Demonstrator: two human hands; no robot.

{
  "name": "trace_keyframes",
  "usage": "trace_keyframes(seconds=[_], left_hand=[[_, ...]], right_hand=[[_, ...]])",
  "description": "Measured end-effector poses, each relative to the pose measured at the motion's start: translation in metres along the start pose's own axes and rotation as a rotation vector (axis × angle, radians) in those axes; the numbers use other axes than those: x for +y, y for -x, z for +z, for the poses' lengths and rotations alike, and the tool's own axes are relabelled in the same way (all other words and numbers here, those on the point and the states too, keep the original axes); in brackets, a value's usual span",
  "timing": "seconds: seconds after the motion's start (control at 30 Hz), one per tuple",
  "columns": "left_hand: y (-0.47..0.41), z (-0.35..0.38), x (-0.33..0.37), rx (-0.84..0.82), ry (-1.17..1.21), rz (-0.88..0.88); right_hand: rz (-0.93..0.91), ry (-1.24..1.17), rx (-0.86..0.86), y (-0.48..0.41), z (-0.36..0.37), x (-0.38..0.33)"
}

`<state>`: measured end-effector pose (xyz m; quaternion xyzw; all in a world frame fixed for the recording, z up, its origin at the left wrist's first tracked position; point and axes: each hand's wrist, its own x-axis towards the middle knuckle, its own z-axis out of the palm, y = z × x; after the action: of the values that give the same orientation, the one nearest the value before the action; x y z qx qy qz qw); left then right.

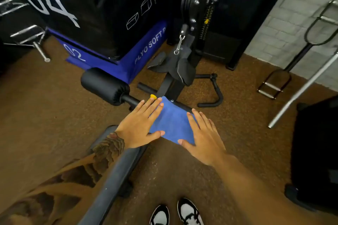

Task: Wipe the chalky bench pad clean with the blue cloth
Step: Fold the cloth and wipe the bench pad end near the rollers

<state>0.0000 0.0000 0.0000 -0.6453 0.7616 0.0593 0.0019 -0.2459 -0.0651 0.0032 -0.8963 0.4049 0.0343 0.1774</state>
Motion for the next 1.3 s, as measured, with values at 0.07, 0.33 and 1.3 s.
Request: trace_keyframes(seconds=[0.07, 0.33, 1.3], left_hand=[[-0.012, 0.011, -0.006, -0.012, -0.007, 0.010], [-0.050, 0.032, -0.033, -0.130, 0.002, 0.187], [0.125, 0.046, -0.096, 0.038, 0.025, 0.020]], right_hand=[[-0.044, -0.012, -0.003, -0.012, 0.013, 0.012], [-0.218, -0.113, 0.098, -0.036, 0.048, 0.039], [-0.496, -0.329, 0.427, -0.048, 0.120, -0.123]])
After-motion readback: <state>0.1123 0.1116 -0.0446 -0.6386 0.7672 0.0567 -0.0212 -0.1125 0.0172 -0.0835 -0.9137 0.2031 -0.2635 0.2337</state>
